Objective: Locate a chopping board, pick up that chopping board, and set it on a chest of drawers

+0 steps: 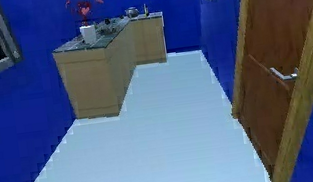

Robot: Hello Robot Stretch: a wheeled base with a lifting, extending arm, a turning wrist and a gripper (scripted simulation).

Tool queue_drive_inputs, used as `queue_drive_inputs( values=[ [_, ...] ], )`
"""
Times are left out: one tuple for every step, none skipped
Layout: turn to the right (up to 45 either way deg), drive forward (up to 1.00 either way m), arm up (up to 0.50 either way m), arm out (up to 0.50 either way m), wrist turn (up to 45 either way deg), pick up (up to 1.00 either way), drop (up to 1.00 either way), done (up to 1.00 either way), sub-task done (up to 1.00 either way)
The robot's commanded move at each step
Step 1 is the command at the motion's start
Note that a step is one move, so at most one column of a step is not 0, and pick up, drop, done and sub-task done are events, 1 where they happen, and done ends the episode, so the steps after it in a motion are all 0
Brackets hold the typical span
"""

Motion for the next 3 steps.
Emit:
queue_drive_inputs(
  values=[
    [0.0,1.00,0.00,0.00,0.0,0.00,0.00,0.00,0.00],
    [0.0,1.00,0.00,0.00,0.0,0.00,0.00,0.00,0.00],
    [-6.0,0.00,0.00,0.00,0.0,0.00,0.00,0.00,0.00]
  ],
)
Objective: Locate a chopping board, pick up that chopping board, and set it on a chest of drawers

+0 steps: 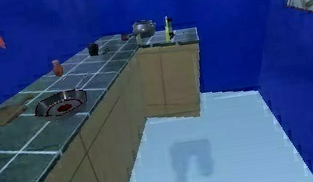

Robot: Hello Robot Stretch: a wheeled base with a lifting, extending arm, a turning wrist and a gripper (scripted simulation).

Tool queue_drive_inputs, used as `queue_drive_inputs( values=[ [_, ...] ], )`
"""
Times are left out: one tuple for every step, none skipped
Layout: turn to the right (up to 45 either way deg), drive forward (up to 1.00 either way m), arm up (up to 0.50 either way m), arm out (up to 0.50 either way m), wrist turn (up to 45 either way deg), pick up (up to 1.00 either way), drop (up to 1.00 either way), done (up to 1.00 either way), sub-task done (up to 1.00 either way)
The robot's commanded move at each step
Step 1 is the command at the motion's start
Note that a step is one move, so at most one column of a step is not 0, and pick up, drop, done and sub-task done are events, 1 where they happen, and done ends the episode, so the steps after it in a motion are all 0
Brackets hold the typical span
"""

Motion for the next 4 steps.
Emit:
queue_drive_inputs(
  values=[
    [-3.0,0.00,0.00,0.00,0.0,0.00,0.00,0.00,0.00],
    [0.0,0.35,0.00,0.00,0.0,0.00,0.00,0.00,0.00],
    [-45.0,0.00,0.00,0.00,0.0,0.00,0.00,0.00,0.00],
    [-45.0,0.00,0.00,0.00,0.0,0.00,0.00,0.00,0.00]
  ],
)
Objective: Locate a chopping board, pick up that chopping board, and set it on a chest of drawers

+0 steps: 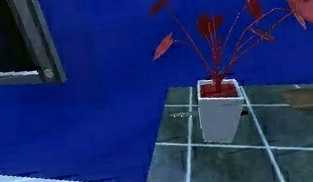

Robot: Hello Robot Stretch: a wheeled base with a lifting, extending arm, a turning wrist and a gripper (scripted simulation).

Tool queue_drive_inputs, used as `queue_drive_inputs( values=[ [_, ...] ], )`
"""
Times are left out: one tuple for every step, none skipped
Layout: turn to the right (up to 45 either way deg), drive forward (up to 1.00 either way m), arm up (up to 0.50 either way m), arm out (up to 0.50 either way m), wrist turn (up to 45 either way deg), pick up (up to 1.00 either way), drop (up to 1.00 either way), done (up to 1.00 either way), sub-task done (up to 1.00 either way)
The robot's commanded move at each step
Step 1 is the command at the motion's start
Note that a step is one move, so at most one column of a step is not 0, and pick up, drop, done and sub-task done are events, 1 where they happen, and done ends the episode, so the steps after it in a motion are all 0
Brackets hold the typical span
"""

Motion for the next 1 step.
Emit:
queue_drive_inputs(
  values=[
    [-42.0,0.00,0.00,0.00,0.0,0.00,0.00,0.00,0.00]
  ],
)
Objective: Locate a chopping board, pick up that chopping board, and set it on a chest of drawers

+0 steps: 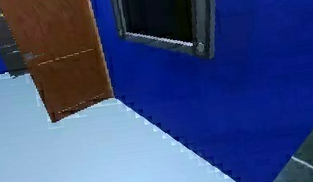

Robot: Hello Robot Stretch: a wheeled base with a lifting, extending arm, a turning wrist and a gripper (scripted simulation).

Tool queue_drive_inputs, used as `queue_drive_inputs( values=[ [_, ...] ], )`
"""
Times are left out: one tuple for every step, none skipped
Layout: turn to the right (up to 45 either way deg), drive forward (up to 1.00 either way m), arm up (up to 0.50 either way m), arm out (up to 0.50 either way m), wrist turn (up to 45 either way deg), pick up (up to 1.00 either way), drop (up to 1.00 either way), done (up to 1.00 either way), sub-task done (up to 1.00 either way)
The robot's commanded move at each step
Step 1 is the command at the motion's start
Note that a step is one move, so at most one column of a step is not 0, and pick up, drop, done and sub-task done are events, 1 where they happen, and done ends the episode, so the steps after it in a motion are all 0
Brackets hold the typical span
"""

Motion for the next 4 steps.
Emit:
queue_drive_inputs(
  values=[
    [45.0,0.00,0.00,0.00,0.0,0.00,0.00,0.00,0.00],
    [21.0,0.00,0.00,0.00,0.0,0.00,0.00,0.00,0.00],
    [0.0,0.20,0.00,0.00,0.0,0.00,0.00,0.00,0.00],
    [-45.0,0.00,0.00,0.00,0.0,0.00,0.00,0.00,0.00]
  ],
)
